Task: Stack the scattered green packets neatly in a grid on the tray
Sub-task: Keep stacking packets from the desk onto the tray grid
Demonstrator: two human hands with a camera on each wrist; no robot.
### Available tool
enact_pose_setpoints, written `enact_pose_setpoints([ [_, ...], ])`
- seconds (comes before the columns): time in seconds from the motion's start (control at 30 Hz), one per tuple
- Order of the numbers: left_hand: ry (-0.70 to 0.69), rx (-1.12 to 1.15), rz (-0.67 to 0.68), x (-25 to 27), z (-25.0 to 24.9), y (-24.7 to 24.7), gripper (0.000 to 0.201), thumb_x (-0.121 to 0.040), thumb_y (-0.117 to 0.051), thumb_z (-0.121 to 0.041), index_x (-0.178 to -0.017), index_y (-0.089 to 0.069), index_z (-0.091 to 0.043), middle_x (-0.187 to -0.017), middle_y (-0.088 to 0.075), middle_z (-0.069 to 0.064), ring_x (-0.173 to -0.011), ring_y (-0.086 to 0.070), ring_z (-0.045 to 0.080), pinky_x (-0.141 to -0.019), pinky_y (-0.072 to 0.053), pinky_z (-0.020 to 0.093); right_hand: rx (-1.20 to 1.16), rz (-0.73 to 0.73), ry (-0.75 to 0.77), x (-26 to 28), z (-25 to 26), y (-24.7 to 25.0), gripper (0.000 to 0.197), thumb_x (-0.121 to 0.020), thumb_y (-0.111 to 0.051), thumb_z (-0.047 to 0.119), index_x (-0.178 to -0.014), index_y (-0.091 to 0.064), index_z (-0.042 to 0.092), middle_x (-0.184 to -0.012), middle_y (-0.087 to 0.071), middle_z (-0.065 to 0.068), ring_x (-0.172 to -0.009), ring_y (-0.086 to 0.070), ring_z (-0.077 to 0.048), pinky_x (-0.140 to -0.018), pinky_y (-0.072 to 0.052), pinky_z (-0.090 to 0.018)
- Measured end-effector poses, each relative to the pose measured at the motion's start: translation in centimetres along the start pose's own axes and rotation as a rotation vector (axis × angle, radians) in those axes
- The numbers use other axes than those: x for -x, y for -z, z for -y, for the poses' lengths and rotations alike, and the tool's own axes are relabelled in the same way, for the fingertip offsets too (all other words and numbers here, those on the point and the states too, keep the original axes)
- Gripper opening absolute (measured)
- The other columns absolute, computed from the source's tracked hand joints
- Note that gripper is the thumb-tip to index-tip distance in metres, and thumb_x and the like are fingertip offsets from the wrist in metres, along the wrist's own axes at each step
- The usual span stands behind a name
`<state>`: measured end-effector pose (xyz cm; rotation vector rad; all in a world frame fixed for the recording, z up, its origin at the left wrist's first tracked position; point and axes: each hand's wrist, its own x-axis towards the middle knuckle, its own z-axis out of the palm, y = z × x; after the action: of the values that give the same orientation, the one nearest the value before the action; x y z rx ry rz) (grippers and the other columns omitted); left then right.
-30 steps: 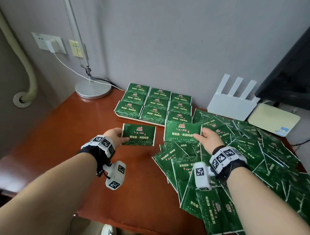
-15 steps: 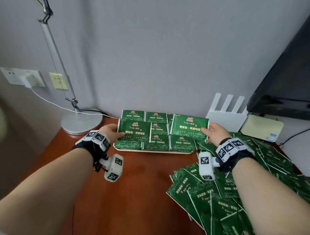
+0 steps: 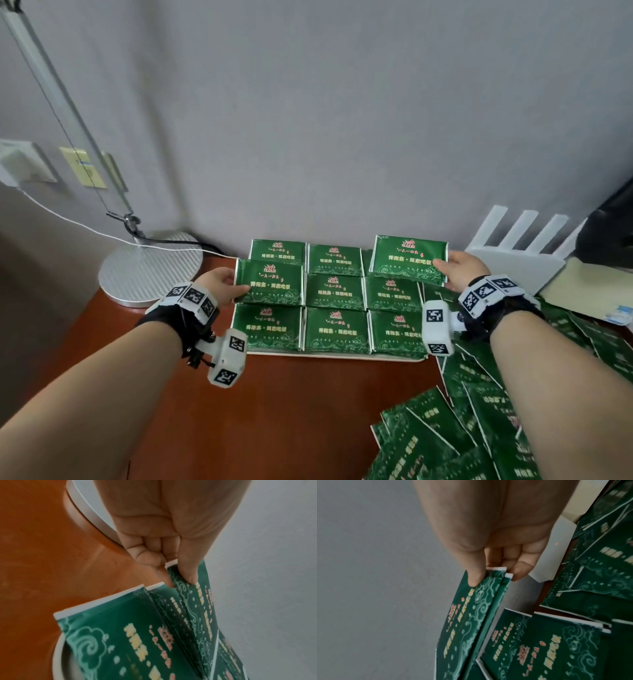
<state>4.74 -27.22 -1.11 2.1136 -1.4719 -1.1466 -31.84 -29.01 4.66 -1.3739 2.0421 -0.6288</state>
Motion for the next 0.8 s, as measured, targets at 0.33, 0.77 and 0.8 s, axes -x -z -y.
enact_pose_setpoints([
  [0.33, 0.067, 0.076, -0.018, -4.6, 1.5, -1.5, 0.021, -0.085, -0.064, -0.019, -0.102, -0.054, -0.013, -0.091, -0.062, 0.000, -0.061, -0.051, 0.005, -0.051, -0.039, 0.016, 0.133, 0.042, -0.090, -7.7, -2.5, -4.0, 0.030, -0.095, -0.048, 0.024, -0.119, -0.059, 0.009, -0.112, -0.063, -0.013, -0.086, -0.055, -0.025, -0.083, -0.045, -0.034],
  [0.77, 0.119, 0.238, -0.050, -5.3, 1.9, -1.8, 0.003, -0.089, -0.057, -0.007, -0.091, -0.055, -0.007, -0.066, -0.056, 0.006, -0.054, -0.050, 0.013, -0.037, -0.042, 0.010, 0.052, 0.010, -0.190, -11.0, -4.5, -5.8, 0.036, -0.090, -0.051, 0.005, -0.126, -0.053, 0.008, -0.120, -0.061, -0.013, -0.101, -0.061, -0.032, -0.092, -0.049, -0.040],
  [0.8, 0.122, 0.251, -0.043, -5.4, 1.9, -1.8, 0.003, -0.088, -0.058, -0.007, -0.090, -0.055, -0.007, -0.068, -0.057, 0.007, -0.055, -0.052, 0.014, -0.038, -0.043, 0.010, 0.029, -0.006, -0.199, -11.1, -4.7, -5.9, 0.040, -0.089, -0.054, 0.006, -0.129, -0.051, 0.011, -0.122, -0.060, -0.011, -0.103, -0.061, -0.031, -0.093, -0.049, -0.040],
])
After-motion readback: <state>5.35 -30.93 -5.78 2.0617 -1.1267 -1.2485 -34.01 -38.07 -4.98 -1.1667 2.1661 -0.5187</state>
